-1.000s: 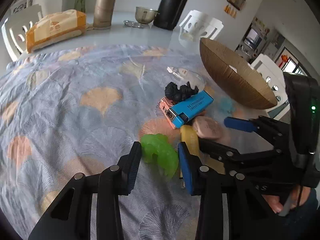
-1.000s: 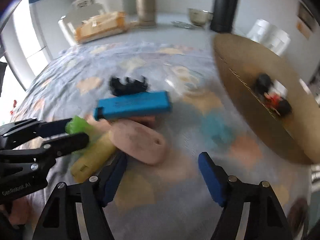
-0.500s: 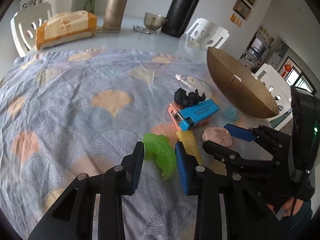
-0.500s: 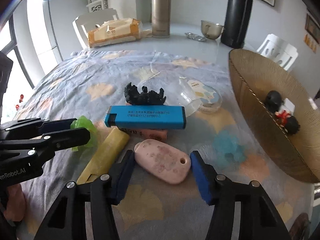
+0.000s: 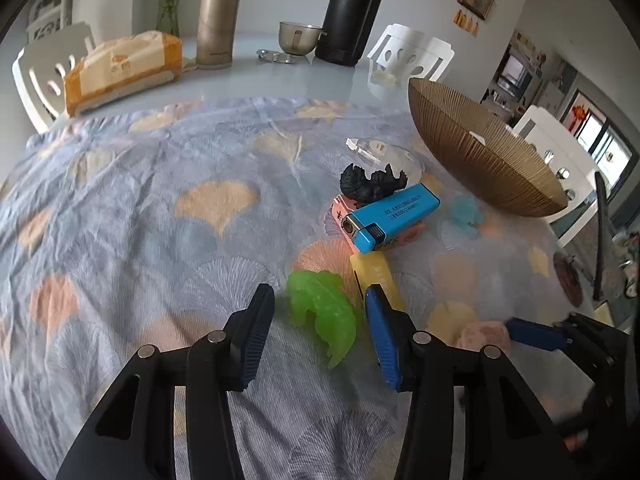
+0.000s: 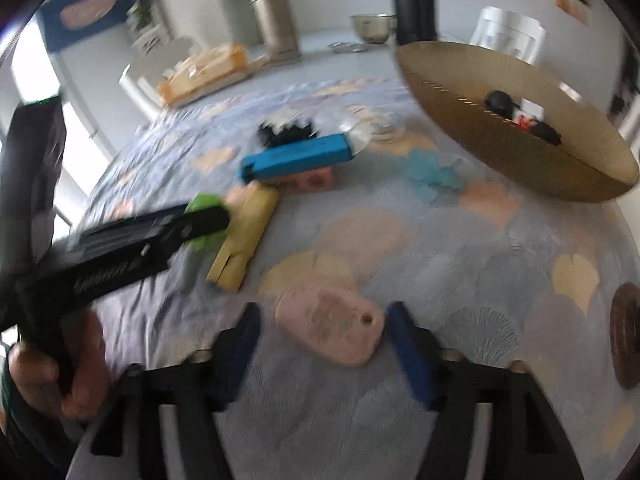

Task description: Organize rigid objects

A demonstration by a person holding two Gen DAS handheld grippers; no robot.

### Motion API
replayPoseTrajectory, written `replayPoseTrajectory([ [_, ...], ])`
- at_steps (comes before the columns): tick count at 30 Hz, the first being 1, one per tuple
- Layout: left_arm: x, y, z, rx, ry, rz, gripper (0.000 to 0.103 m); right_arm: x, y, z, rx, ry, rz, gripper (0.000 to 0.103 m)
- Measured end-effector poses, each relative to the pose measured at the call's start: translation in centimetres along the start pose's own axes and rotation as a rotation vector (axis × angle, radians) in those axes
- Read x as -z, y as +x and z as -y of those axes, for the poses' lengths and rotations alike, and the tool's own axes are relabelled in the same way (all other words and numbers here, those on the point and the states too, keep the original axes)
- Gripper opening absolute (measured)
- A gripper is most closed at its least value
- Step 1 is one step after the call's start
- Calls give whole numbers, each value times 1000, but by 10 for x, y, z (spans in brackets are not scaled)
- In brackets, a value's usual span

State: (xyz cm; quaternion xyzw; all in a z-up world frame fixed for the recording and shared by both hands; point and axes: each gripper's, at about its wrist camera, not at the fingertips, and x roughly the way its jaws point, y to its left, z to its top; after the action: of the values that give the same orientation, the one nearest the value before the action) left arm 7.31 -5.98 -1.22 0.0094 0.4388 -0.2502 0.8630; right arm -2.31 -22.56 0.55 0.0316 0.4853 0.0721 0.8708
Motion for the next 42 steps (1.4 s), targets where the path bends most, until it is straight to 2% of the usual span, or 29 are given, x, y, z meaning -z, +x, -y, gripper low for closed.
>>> replayPoseTrajectory([
  [1, 0, 1, 1, -4, 9, 2, 44, 4, -1, -4, 7, -33, -2, 78],
  [3, -1, 0, 3, 9, 19, 8, 30, 15, -2, -14, 50, -118, -4, 78],
  [4, 0, -2, 3, 9, 21, 15, 29, 20, -4, -17, 49, -141, -2, 78],
  [7, 2, -12, 2, -11, 19, 70, 28, 34, -17, -24, -122, -169, 3, 76],
  [8, 2, -14, 2, -15, 16, 78, 27, 37, -20, -24, -130, -165, 15, 75],
  [12, 3, -21, -1, -22, 1, 107, 27, 35, -16, -15, 12, -111, 41, 75],
  [16, 2, -19, -4, -6, -18, 99, 27, 23, -5, -3, 101, -95, 45, 76],
  [17, 2, -19, -5, -4, -21, 99, 27, 17, 0, 1, 100, -98, 36, 76],
  [20, 3, -19, -5, 1, -29, 96, 27, 12, -1, 4, 24, -88, 30, 76],
  [22, 3, -19, -5, 0, -33, 96, 27, 19, -4, -13, -101, -147, 23, 77],
  [25, 3, -19, -5, 2, -35, 96, 27, 31, -15, -31, -173, -208, 34, 76],
  [27, 3, -19, -5, 4, -37, 95, 27, 32, -20, -28, -165, -182, 46, 76],
  [29, 3, -18, -5, 4, -37, 93, 27, 26, -20, -17, -92, -136, 48, 76],
  [31, 3, -19, -5, 3, -36, 93, 27, 18, -14, -10, -40, -87, 15, 76],
  [34, 4, -19, -4, 4, -37, 93, 27, 12, 0, -8, -103, -1, -48, 79],
  [39, 3, -18, -4, 4, -35, 90, 27, 5, 10, -33, -60, -39, -9, 74],
  [42, 3, -18, -4, 6, -36, 90, 27, -1, 15, -39, -25, -53, -1, 63],
])
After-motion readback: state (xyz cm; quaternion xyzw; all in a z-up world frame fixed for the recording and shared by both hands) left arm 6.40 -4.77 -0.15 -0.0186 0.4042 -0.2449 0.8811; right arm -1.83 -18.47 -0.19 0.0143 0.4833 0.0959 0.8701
